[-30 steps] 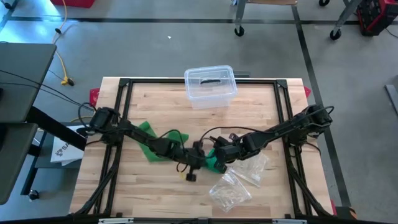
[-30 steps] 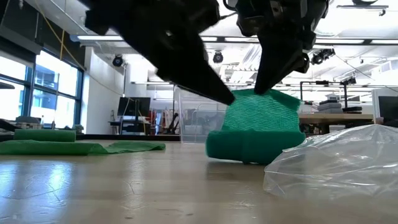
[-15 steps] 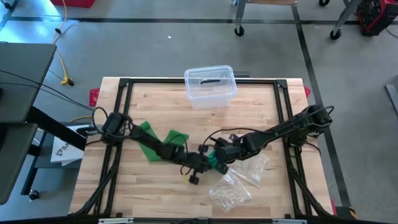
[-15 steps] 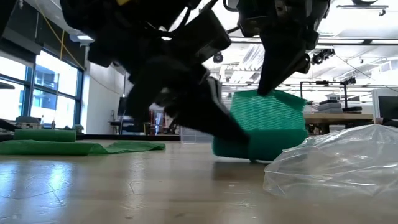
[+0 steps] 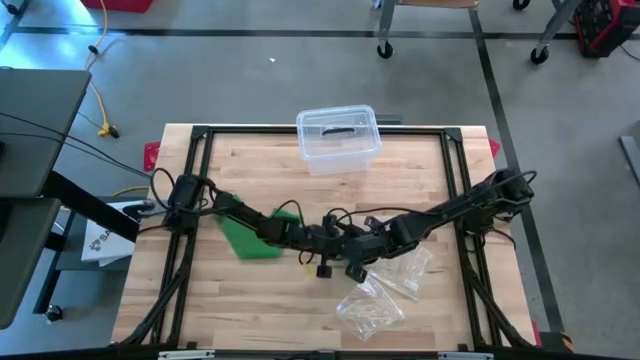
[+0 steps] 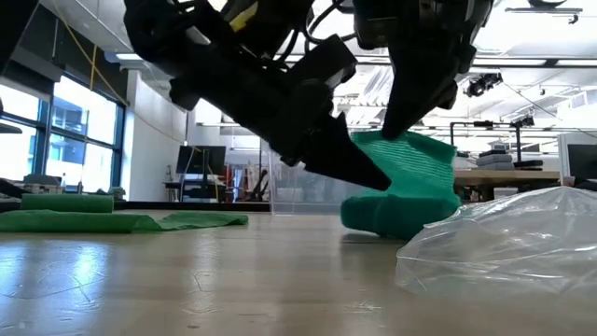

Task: Roll bandage
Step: Roll the blue bandage

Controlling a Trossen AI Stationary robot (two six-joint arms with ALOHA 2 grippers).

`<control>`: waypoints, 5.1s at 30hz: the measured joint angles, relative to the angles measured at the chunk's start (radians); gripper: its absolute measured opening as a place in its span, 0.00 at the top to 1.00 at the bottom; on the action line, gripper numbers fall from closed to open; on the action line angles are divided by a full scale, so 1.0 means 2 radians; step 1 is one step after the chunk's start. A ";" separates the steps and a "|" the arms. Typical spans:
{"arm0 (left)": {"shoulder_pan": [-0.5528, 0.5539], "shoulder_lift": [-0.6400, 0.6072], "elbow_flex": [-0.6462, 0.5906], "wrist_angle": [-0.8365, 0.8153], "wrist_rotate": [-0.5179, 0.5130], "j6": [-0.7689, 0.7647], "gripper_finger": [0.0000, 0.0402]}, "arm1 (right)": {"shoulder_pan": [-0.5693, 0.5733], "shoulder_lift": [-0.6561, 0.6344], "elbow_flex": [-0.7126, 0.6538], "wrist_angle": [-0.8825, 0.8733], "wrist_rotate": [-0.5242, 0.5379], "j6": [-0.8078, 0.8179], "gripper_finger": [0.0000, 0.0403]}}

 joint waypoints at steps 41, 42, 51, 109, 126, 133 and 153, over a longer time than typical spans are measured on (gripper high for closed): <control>-0.162 -0.192 0.000 -0.393 -0.238 -0.113 0.99 | -0.015 0.070 0.023 0.118 -0.022 -0.048 1.00; -0.164 -0.192 0.000 -0.394 -0.242 -0.113 0.99 | -0.015 0.070 0.023 0.126 -0.023 -0.050 1.00; -0.180 -0.230 0.000 -0.456 -0.265 -0.152 0.99 | -0.015 0.095 0.023 0.163 -0.048 -0.044 0.88; -0.089 -0.031 0.001 -0.235 0.042 -0.085 0.99 | 0.094 0.114 -0.082 0.184 0.255 -0.036 0.96; -0.119 -0.039 -0.003 -0.218 0.084 -0.060 0.99 | 0.091 0.114 -0.083 0.108 0.289 0.092 1.00; -0.121 -0.054 -0.002 -0.204 0.082 -0.058 0.99 | 0.094 0.099 -0.083 0.100 0.294 0.090 1.00; -0.102 -0.056 0.000 -0.319 -0.087 0.004 0.99 | 0.073 0.067 -0.082 0.227 -0.018 -0.063 0.62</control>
